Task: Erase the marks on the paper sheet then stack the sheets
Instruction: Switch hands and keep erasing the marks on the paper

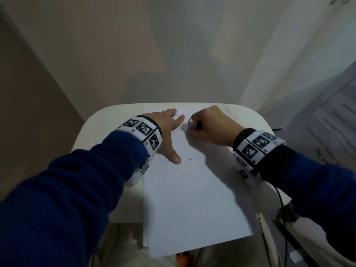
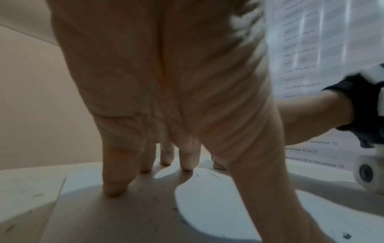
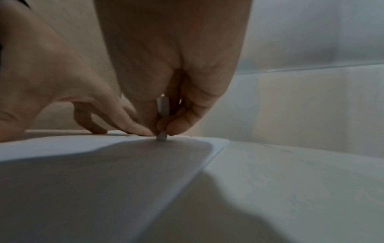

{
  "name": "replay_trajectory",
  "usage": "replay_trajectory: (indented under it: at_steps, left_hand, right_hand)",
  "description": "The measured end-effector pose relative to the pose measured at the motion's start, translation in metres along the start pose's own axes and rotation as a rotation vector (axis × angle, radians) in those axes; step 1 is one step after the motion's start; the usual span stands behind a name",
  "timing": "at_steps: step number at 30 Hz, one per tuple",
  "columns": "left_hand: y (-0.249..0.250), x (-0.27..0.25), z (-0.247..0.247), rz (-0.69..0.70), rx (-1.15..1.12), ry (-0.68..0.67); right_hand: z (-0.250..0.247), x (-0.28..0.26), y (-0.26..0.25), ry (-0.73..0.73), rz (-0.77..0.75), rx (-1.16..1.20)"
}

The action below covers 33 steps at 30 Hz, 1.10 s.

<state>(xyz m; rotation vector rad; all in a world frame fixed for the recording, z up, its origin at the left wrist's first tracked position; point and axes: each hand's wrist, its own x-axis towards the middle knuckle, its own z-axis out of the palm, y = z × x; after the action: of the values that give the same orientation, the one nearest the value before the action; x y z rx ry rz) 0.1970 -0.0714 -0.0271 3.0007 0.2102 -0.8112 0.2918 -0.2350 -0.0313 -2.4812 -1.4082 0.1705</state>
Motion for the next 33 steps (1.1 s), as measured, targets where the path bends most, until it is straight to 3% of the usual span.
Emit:
replay_trajectory:
  at_steps: [3, 8, 14, 19, 24, 29, 33]
  left_hand:
    - [-0.003, 0.002, 0.0, 0.0, -0.013, -0.014]
    - [-0.004, 0.007, -0.004, 0.022, 0.026, -0.005]
    - [-0.002, 0.007, -0.002, 0.05, -0.015, 0.004]
    - [0.0, 0.008, -0.002, 0.052, -0.031, 0.025]
    - [0.001, 0.007, -0.005, 0.037, -0.008, 0.003]
    - [0.005, 0.001, -0.008, 0.033, 0.004, -0.005]
    - [0.007, 0.0, -0.01, 0.03, 0.009, -0.017]
  right_hand:
    - [-0.003, 0.008, 0.007, 0.125, 0.057, 0.068]
    - [0.003, -0.008, -0.012, -0.1, -0.07, 0.0]
    - [-0.007, 0.003, 0.004, 0.049, 0.035, 0.051]
    - [-0.004, -0.019, -0.012, -0.141, -0.092, -0.002]
    - [-0.009, -0.007, 0.003, 0.045, 0.01, -0.027]
    - [-0.002, -0.021, -0.015, -0.162, -0.127, 0.02]
    - [-0.01, -0.01, 0.002, 0.023, -0.016, -0.032]
